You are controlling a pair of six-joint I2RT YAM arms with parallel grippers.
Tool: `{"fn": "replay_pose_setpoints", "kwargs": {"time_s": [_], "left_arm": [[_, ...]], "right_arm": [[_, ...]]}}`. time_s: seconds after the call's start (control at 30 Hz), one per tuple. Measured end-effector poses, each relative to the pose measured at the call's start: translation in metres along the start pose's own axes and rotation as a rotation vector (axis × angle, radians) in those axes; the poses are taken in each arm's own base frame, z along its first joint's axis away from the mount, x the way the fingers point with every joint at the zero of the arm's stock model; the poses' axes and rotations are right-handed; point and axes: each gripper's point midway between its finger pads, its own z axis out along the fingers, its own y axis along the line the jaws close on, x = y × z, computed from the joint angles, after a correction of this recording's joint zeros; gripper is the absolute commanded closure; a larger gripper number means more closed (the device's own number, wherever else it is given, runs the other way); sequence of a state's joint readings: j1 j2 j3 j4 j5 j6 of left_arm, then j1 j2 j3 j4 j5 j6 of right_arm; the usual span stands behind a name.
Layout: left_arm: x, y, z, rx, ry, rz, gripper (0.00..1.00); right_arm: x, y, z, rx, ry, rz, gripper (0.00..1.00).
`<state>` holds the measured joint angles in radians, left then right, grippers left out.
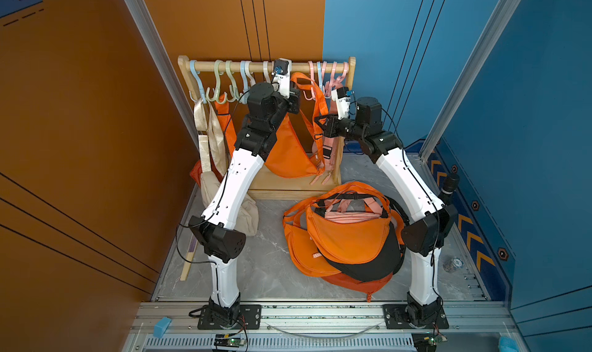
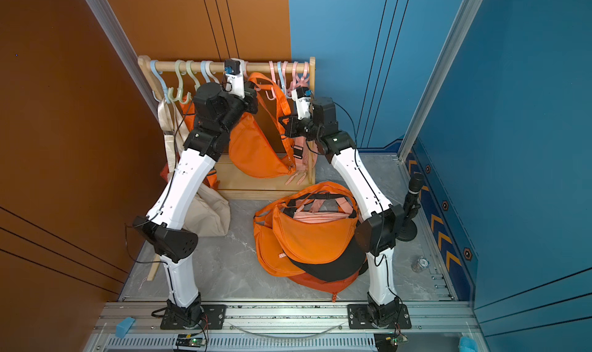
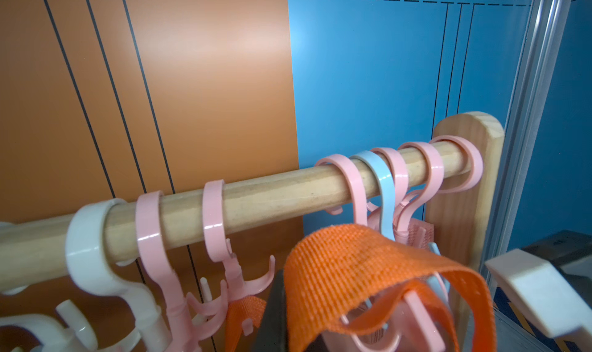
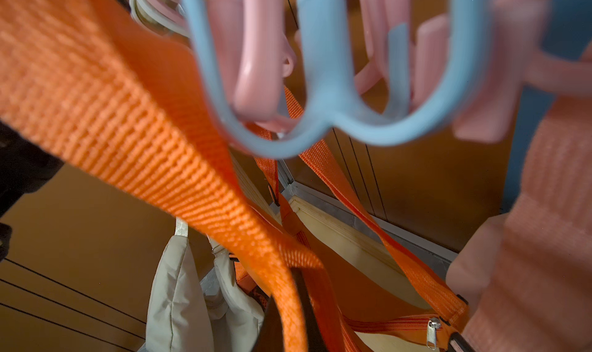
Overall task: Take the bag off the hook
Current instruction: Pick up the bag from the hook.
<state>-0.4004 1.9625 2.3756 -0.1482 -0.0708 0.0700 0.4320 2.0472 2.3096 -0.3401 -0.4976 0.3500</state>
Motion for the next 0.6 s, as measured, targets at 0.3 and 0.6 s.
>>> {"fn": "replay_pose_setpoints", "kwargs": {"time_s": [0.3, 0.6], "left_arm": [[-0.003, -0.001, 0.010, 0.005, -0.022, -0.033, 1.00], [0.006, -0.003, 0.016, 0.022, -0.010, -0.059, 1.00]], "right_arm": [[-0.007, 0.002, -0.002, -0.005, -0.019, 0.036, 1.00], [-0.011, -0.002, -0.005, 0.003, -0.027, 0.050, 1.00]]}}
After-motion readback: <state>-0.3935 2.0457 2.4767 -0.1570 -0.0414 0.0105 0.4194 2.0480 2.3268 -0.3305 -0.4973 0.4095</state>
